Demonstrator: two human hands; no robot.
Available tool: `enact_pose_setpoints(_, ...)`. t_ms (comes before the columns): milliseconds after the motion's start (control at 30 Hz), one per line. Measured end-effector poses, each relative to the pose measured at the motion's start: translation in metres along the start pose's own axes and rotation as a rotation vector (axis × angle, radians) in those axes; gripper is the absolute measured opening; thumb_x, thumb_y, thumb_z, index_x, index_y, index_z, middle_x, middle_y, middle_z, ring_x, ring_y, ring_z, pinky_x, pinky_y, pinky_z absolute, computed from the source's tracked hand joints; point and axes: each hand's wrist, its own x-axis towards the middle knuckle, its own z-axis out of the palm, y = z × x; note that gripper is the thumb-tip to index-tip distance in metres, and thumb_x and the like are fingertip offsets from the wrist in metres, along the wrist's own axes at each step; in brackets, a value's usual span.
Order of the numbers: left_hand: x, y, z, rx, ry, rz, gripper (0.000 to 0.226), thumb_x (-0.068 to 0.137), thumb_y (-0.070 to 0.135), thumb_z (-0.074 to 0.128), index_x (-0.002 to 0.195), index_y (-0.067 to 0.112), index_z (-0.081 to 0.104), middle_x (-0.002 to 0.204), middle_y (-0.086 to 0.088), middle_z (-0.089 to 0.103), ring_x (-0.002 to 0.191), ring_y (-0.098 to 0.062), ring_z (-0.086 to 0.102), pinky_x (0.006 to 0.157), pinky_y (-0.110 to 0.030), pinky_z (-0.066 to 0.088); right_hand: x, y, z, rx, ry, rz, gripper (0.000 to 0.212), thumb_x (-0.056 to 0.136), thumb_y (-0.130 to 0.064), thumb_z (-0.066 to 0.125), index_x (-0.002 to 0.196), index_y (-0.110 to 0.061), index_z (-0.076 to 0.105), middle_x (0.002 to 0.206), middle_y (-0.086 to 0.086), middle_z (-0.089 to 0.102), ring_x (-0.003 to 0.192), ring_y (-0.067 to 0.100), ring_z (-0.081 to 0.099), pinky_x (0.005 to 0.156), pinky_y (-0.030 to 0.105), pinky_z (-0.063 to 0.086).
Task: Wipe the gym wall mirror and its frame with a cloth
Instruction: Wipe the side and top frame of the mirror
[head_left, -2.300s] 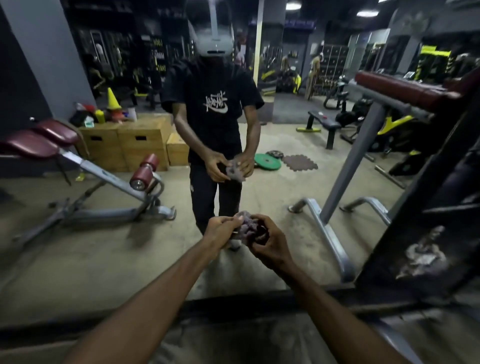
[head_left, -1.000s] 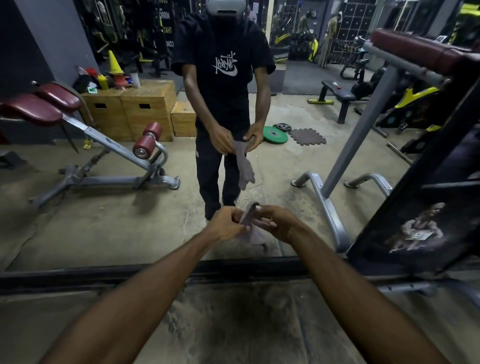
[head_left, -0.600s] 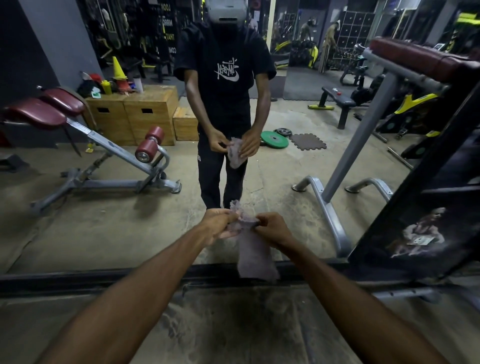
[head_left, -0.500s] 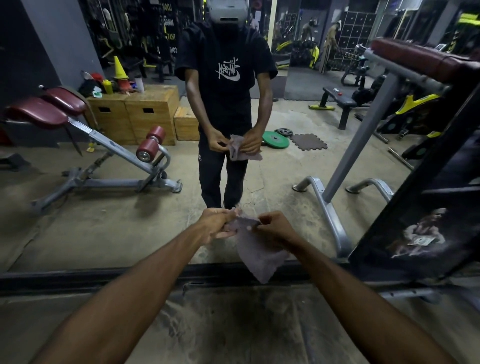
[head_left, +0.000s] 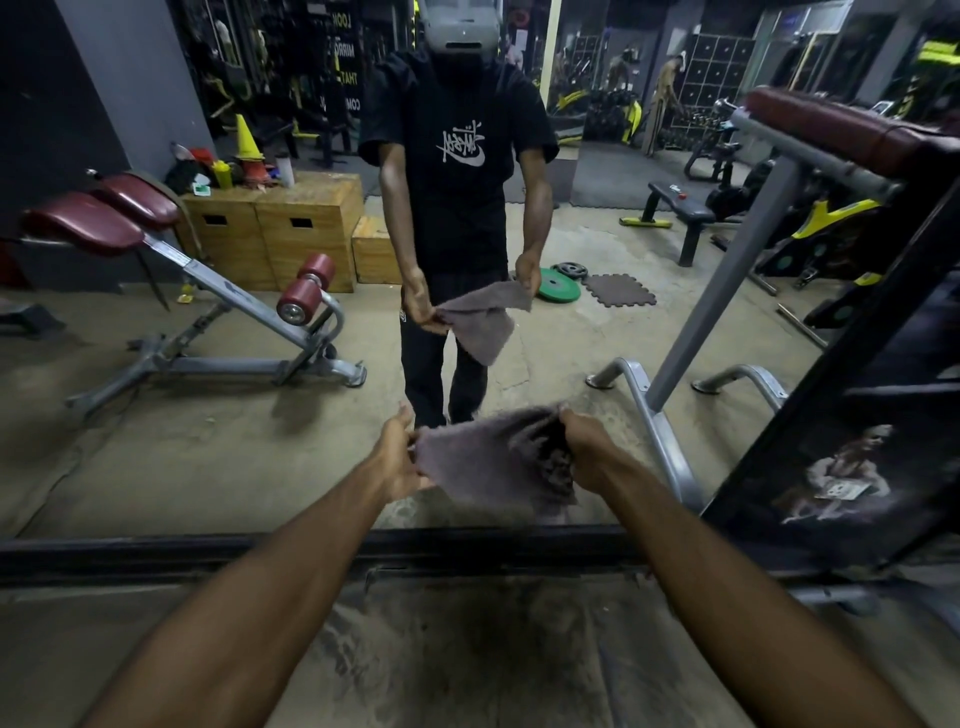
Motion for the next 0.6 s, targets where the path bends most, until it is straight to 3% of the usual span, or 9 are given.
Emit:
enact_pose_setpoints(67,-0.003,-0.012,0.006,0.069,-0.088,-0.005,0.055,0.099,0.056,0.056,0.097,0.003,0.068,0.096,-0.014,0.074,0.086,-0.029,0.071,0.072,-0.045,0.060,-0.004,-0.008,0.005,0.145,-0.014,0.023,0.039,0.111,-0.035,0.040,0.090,-0.010,0.062,0.087,0.011,0.066,0.076,0.021,0.062,0.061,0.031,0.049)
enact_pose_setpoints(167,0.004,-0.021,0.003,0.497,-0.089,0.004,0.038,0.088,0.022,0.079,0.118,0.000,0.069,0.104,-0.010,0.077,0.094,-0.022,0.072,0.077,-0.033,0.059,-0.003,-0.014,0.004,0.327,-0.091,0.050,0.039,0.112,-0.030,0.038,0.088,-0.009,0.061,0.078,0.009,0.070,0.071,0.018,0.065,0.060,0.029,0.054)
enact_pose_setpoints(267,0.002,-0.011,0.001,0.691,-0.039,0.012,0.014,0.094,0.024,0.070,0.098,0.012,0.076,0.094,0.000,0.074,0.079,-0.013,0.061,0.069,-0.026,0.045,-0.005,-0.020,-0.009,0.328,-0.213,0.035,0.021,0.107,-0.018,0.048,0.094,-0.009,0.062,0.074,0.005,0.069,0.068,0.015,0.066,0.061,0.026,0.055)
enact_pose_setpoints(333,0.004,-0.002,-0.002,0.476,0.051,0.112,0.024,0.102,0.028,0.057,0.086,0.015,0.069,0.098,-0.003,0.071,0.076,-0.013,0.057,0.071,-0.028,0.043,-0.007,-0.019,-0.019,0.228,-0.227,0.000,0.011,0.102,-0.006,0.052,0.102,-0.010,0.062,0.086,0.008,0.065,0.080,0.018,0.062,0.073,0.032,0.049)
enact_pose_setpoints(400,0.002,0.001,-0.006,0.308,0.047,0.169,0.027,0.105,0.033,0.051,0.093,0.014,0.064,0.113,-0.006,0.071,0.096,-0.016,0.062,0.088,-0.034,0.046,-0.008,-0.017,-0.023,0.183,-0.206,-0.022,0.019,0.098,0.008,0.050,0.104,-0.007,0.061,0.093,0.015,0.061,0.081,0.021,0.059,0.074,0.033,0.048)
enact_pose_setpoints(467,0.003,-0.007,-0.007,0.426,-0.039,0.145,0.036,0.097,0.047,0.063,0.110,0.014,0.064,0.123,-0.003,0.067,0.117,-0.020,0.058,0.106,-0.040,0.042,-0.012,-0.017,-0.020,0.149,-0.221,-0.030,0.021,0.098,0.010,0.049,0.109,-0.004,0.060,0.100,0.020,0.062,0.082,0.023,0.061,0.074,0.034,0.051)
enact_pose_setpoints(533,0.007,-0.026,-0.006,0.635,-0.102,0.093,0.071,0.074,0.057,0.083,0.127,0.017,0.059,0.132,0.000,0.062,0.125,-0.022,0.056,0.106,-0.042,0.043,-0.015,-0.019,-0.015,0.141,-0.251,-0.003,0.018,0.102,0.005,0.048,0.111,-0.003,0.061,0.101,0.019,0.063,0.087,0.023,0.062,0.076,0.034,0.053)
enact_pose_setpoints(600,0.017,-0.042,-0.001,0.744,-0.118,0.049,0.094,0.060,0.059,0.090,0.137,0.020,0.055,0.137,0.001,0.060,0.124,-0.022,0.056,0.101,-0.039,0.047,-0.016,-0.021,-0.014,0.126,-0.309,0.027,0.018,0.103,0.000,0.048,0.108,-0.005,0.064,0.104,0.018,0.065,0.092,0.021,0.063,0.078,0.031,0.053)
